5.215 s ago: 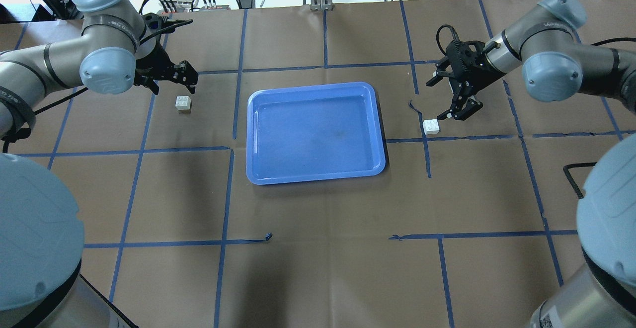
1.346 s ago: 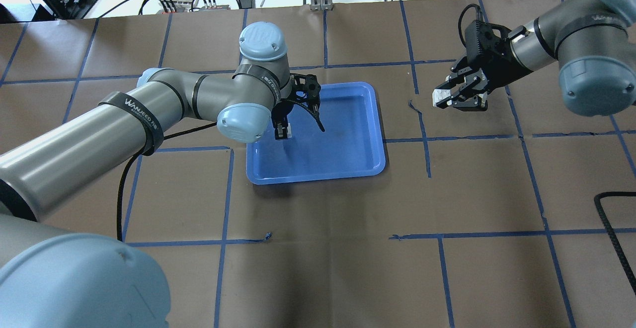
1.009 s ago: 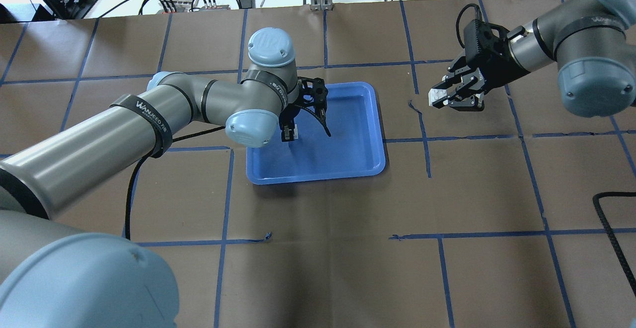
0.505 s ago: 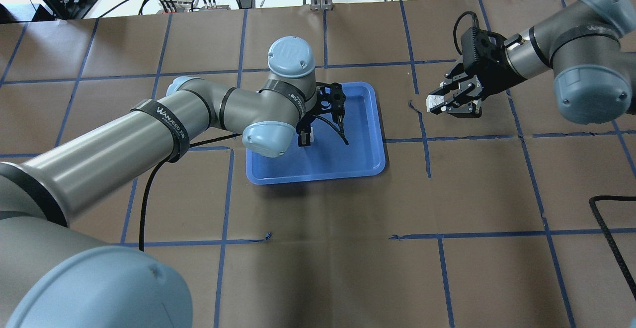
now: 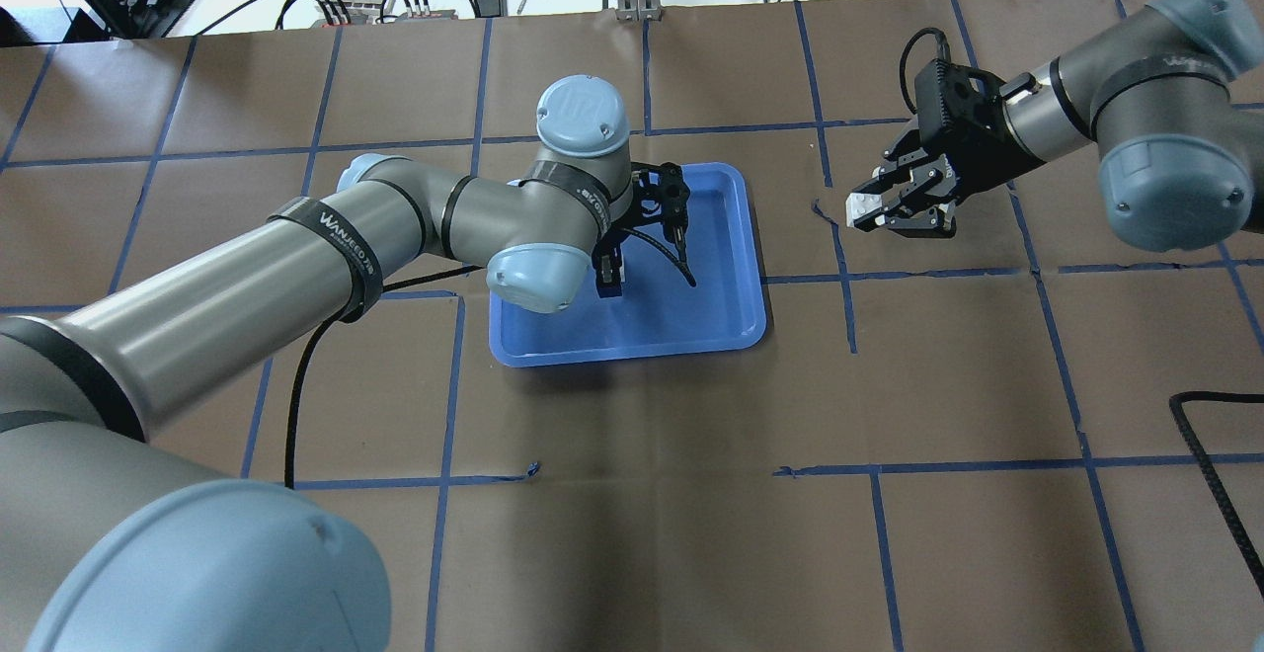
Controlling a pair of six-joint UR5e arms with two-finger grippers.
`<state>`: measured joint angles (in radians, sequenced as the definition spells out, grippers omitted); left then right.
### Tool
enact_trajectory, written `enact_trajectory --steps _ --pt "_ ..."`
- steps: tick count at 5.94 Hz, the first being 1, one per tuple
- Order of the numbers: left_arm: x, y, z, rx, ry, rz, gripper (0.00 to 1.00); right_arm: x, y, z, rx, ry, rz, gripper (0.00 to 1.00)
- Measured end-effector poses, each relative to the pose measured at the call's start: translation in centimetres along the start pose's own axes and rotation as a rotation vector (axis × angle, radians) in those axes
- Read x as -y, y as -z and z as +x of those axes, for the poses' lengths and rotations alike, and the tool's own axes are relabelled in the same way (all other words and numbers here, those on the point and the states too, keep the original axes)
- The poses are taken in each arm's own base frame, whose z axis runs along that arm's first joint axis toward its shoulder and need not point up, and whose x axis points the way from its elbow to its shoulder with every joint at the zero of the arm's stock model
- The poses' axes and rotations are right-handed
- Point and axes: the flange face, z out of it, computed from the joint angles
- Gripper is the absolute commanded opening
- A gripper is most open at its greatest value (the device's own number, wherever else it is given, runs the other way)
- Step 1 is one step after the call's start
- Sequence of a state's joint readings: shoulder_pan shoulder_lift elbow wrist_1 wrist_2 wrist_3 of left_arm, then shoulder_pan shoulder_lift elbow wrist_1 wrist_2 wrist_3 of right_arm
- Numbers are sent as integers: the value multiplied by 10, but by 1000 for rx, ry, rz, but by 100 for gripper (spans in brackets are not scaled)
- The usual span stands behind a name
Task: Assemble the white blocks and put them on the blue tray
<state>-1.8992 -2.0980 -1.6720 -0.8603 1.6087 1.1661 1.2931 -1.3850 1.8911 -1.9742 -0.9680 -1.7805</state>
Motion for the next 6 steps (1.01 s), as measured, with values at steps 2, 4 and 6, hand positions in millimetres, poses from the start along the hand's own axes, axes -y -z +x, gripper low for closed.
enact_trajectory --steps 2,4,6 --pt "-32 90 -4 -4 88 -10 88 4 -2 -1 3 5 0 23" --pt "-80 183 17 -42 271 -44 88 32 -27 -4 29 67 -2 23" --pt "-125 243 43 -69 525 -68 98 71 -80 -5 48 114 -5 23"
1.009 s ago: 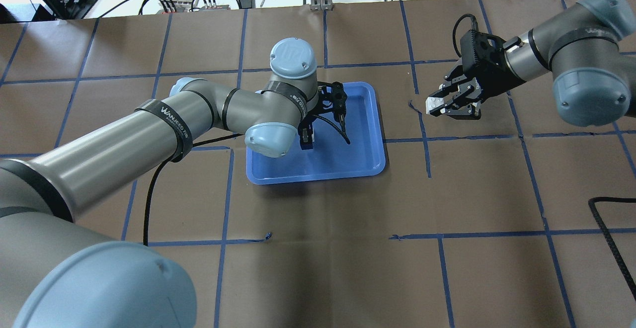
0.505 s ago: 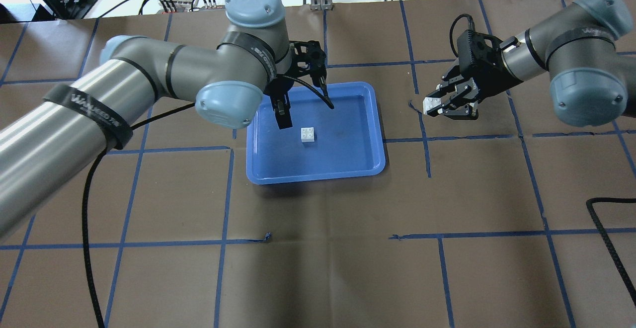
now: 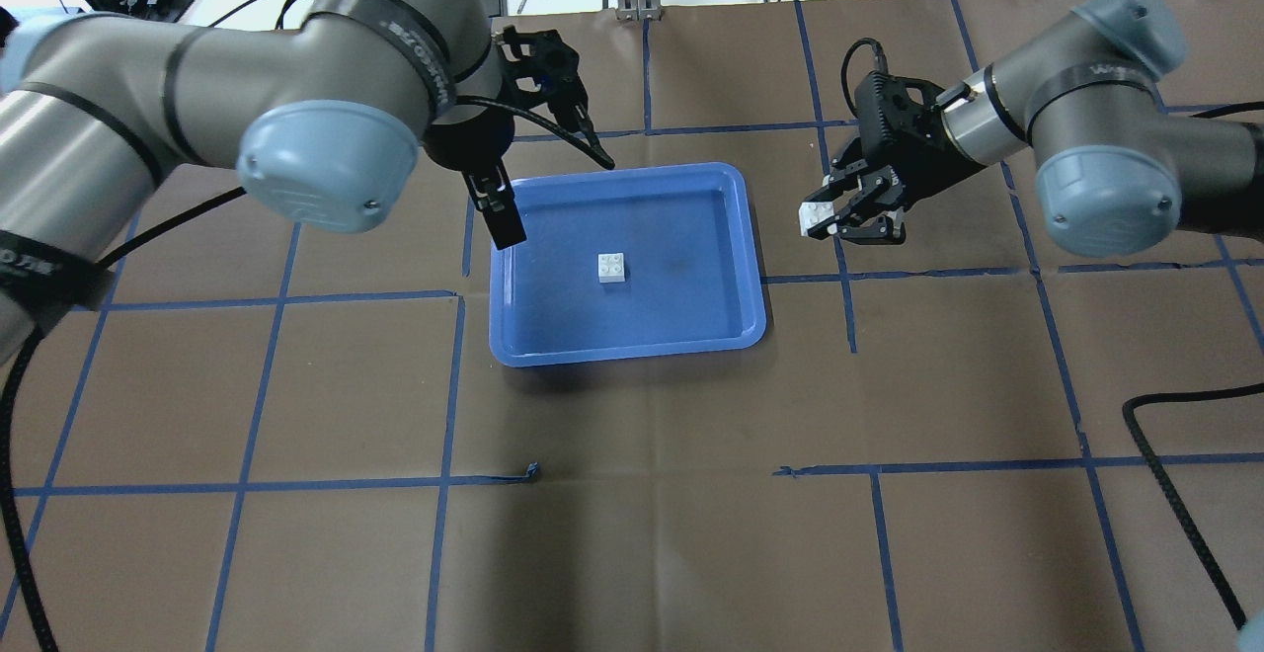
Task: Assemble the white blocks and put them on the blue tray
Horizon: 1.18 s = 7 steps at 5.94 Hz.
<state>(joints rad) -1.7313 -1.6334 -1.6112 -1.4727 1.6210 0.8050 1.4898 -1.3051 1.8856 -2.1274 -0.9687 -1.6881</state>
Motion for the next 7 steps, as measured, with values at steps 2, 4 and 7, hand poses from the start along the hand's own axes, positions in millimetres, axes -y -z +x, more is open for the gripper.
enact_trajectory --steps 2,4,7 --pt "-17 19 -5 30 224 33 99 20 -56 6 14 14 1 23" --pt "-41 33 -25 40 507 70 99 29 -100 14 35 18 5 23" --pt "-51 44 -31 47 849 106 99 33 -143 25 23 -30 7 23"
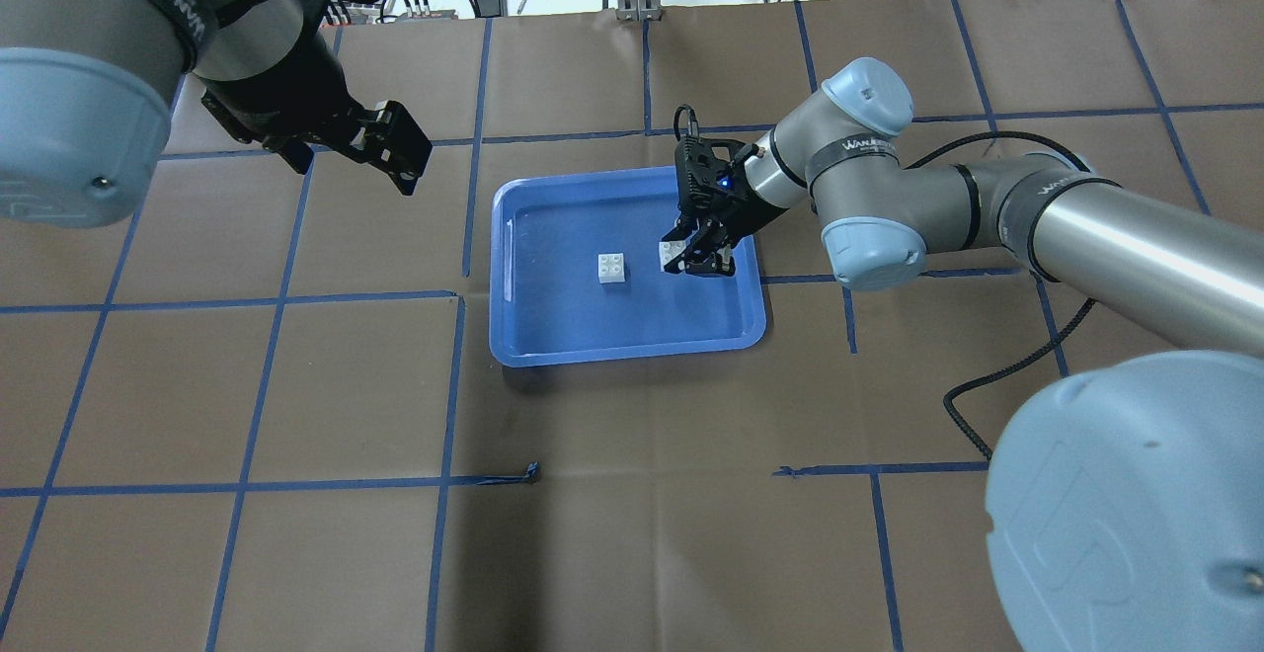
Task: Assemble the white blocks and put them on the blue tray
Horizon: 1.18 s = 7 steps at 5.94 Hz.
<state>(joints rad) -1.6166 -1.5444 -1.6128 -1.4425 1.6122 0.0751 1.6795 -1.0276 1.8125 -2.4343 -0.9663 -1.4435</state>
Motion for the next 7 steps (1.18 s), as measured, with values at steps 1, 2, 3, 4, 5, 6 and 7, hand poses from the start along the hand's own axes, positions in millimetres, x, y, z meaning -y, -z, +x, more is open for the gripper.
enact_trajectory --steps 1,2,3,4,5,6,7 --pt "-1 1 -1 3 30 2 99 1 -11 2 -12 -14 2 23" --pt "-2 0 -1 5 34 2 99 6 -17 2 -14 -24 4 23" --pt "-1 0 -1 6 34 4 99 11 -24 2 -9 -32 5 23" --pt "1 -2 -1 7 34 8 99 14 -30 2 -3 -34 5 23" --pt "1 -2 -1 7 33 9 99 15 -32 2 -1 -35 6 23" --pt "1 -3 -1 7 33 10 99 15 -33 2 0 -39 7 23" --pt "1 -3 -1 7 36 10 99 15 -33 2 1 -45 7 23"
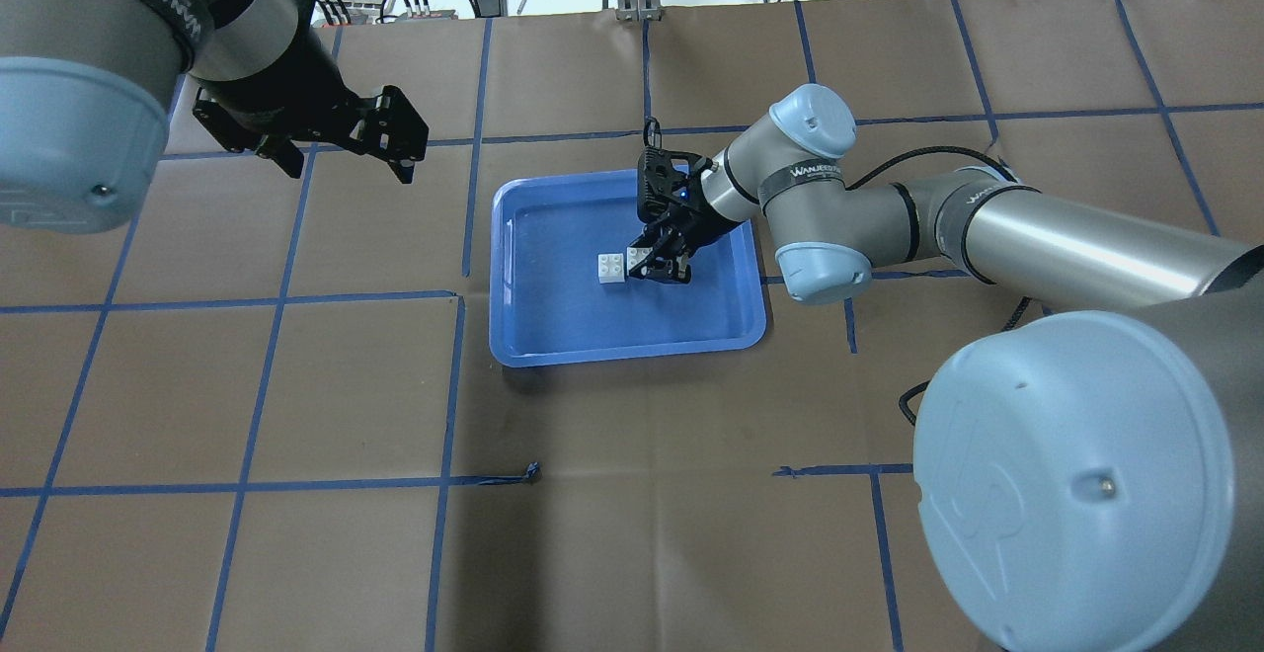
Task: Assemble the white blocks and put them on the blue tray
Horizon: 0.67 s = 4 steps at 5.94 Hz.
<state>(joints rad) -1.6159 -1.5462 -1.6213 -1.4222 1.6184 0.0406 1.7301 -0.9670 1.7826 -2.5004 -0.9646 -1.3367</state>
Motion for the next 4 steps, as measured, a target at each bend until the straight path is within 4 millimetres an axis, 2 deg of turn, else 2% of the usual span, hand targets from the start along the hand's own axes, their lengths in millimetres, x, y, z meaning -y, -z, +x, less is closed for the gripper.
enact_trajectory --steps 4 --pt "0 -1 0 0 10 4 99 4 -5 -4 9 4 -2 23"
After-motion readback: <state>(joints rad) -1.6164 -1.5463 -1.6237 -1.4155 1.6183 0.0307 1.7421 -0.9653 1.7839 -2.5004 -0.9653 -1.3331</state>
